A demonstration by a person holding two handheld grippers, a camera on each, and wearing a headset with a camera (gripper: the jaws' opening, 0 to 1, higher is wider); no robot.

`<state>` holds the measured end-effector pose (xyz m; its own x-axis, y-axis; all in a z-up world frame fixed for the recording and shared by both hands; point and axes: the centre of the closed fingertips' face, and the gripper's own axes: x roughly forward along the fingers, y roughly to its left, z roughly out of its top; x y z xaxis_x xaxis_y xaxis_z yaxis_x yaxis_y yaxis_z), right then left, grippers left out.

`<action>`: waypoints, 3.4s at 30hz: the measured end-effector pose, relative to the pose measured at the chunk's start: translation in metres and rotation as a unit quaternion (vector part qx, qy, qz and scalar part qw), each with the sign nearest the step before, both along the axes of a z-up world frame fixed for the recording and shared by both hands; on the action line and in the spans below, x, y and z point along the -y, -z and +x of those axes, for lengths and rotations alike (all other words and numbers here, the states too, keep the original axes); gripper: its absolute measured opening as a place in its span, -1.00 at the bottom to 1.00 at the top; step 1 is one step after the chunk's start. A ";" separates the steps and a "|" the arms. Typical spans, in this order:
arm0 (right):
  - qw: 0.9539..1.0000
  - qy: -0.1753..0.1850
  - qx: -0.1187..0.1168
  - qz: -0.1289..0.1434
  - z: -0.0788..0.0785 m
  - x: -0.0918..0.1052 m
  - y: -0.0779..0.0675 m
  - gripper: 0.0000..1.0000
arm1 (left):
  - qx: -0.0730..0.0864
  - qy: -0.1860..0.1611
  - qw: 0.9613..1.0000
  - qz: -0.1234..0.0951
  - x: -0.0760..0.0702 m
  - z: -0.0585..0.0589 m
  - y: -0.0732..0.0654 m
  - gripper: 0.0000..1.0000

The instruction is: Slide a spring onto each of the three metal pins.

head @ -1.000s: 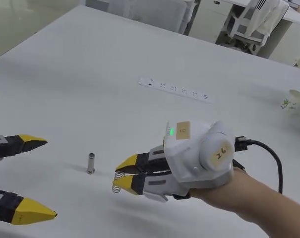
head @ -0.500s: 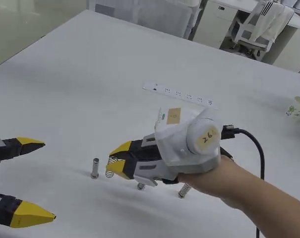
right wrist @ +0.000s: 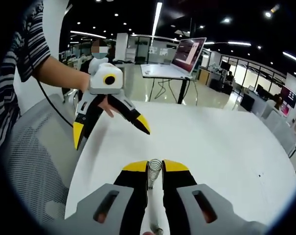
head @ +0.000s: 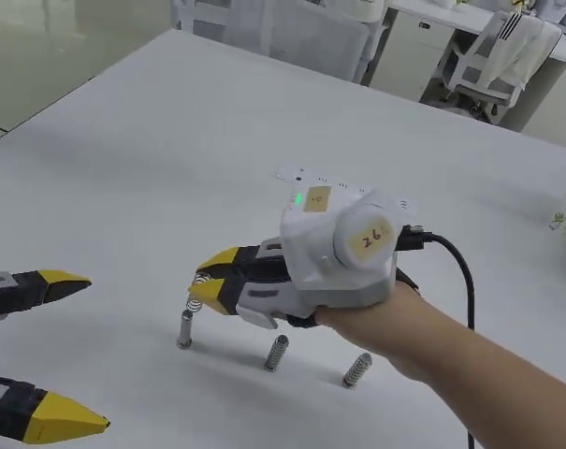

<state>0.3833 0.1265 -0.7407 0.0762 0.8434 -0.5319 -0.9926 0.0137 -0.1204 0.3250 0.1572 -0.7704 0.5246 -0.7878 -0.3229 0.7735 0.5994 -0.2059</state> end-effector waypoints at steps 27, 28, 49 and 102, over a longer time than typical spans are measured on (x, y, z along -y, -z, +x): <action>0.999 0.004 -0.008 -0.043 0.003 -0.007 0.034 -0.85 | -0.004 -0.005 1.000 -0.001 -0.003 -0.004 0.003 0.95; 0.999 0.005 -0.008 -0.044 0.003 -0.008 0.036 -0.85 | -0.004 -0.004 1.000 -0.001 -0.003 -0.004 0.003 0.95; 0.997 0.008 -0.005 -0.079 -0.001 -0.011 0.078 -0.84 | -0.007 -0.009 1.000 0.002 -0.002 -0.004 0.009 0.91; 0.993 0.105 -0.037 0.033 0.001 0.043 0.029 -0.37 | 0.013 0.007 1.000 -0.018 0.028 0.021 -0.014 0.88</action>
<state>0.3839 0.0833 -0.7698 0.2158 0.8462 -0.4871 -0.9734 0.2260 -0.0387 0.3463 0.1291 -0.7567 0.5211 -0.8060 -0.2809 0.7872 0.5810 -0.2067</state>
